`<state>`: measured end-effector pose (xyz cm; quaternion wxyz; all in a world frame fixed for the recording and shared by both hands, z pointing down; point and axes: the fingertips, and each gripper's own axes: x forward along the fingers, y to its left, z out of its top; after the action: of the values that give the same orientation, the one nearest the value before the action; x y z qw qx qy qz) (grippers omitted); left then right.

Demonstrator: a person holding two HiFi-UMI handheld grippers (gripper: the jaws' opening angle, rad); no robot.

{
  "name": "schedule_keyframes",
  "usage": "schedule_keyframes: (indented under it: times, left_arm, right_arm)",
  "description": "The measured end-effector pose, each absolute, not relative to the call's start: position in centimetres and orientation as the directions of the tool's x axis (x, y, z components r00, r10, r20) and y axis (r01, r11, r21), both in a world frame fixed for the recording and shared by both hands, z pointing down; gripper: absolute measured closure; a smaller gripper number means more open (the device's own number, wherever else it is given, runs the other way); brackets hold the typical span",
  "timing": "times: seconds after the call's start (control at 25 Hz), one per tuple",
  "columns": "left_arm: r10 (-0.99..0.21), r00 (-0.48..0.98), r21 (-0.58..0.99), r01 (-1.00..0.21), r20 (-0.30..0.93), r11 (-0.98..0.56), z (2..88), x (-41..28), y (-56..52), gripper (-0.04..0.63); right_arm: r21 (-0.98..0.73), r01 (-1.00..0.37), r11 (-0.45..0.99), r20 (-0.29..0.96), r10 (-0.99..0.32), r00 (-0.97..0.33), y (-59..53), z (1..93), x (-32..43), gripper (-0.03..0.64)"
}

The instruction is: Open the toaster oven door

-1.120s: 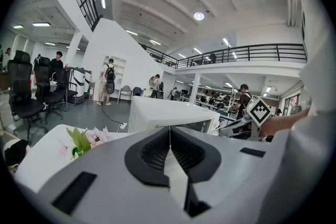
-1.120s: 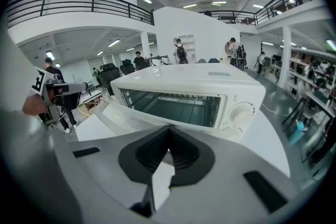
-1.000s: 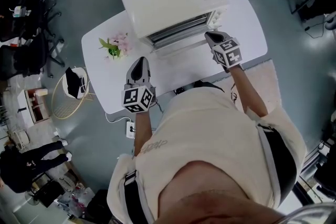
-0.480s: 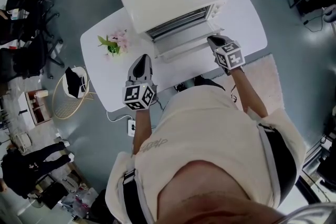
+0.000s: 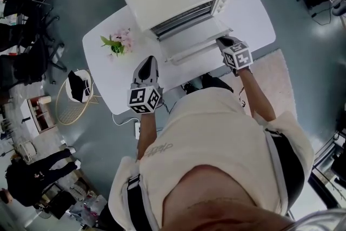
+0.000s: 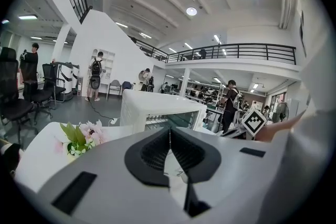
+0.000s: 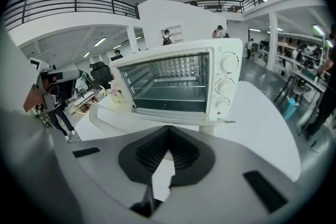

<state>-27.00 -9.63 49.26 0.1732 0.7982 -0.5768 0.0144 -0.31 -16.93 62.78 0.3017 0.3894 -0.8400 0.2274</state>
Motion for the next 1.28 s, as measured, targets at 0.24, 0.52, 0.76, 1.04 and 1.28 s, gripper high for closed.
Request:
schedule_keyframes:
  times: [0.24, 0.52, 0.76, 1.04, 1.28]
  left_arm:
    - [-0.896, 0.381, 0.241, -0.914, 0.229, -0.327, 49.5, -26.2, -9.5, 0.572]
    - [-0.897, 0.373, 0.225, -0.919, 0.239, -0.323, 49.4, -24.8, -8.7, 0.572]
    - [-0.897, 0.36, 0.217, -0.926, 0.258, -0.309, 49.0, -23.1, -8.5, 0.572]
    - [-0.9, 0.345, 0.196, -0.934, 0.266, -0.3, 48.5, -21.6, -7.8, 0.571]
    - [-0.904, 0.324, 0.183, -0.942, 0.28, -0.281, 48.5, -21.4, -7.2, 0.572]
  right_arm:
    - [-0.164, -0.808, 0.566, 0.697, -0.513, -0.5, -15.9, 65.0, 0.4, 0.611]
    - [-0.184, -0.803, 0.567, 0.703, -0.495, -0.511, -14.7, 66.5, 0.7, 0.611]
    - [-0.205, -0.776, 0.597, 0.682, -0.481, -0.551, -14.2, 66.9, 1.1, 0.612]
    - [-0.242, -0.76, 0.603, 0.698, -0.436, -0.568, -13.1, 68.9, 1.1, 0.611]
    - [-0.282, -0.755, 0.592, 0.708, -0.403, -0.58, -12.2, 70.3, 1.5, 0.611]
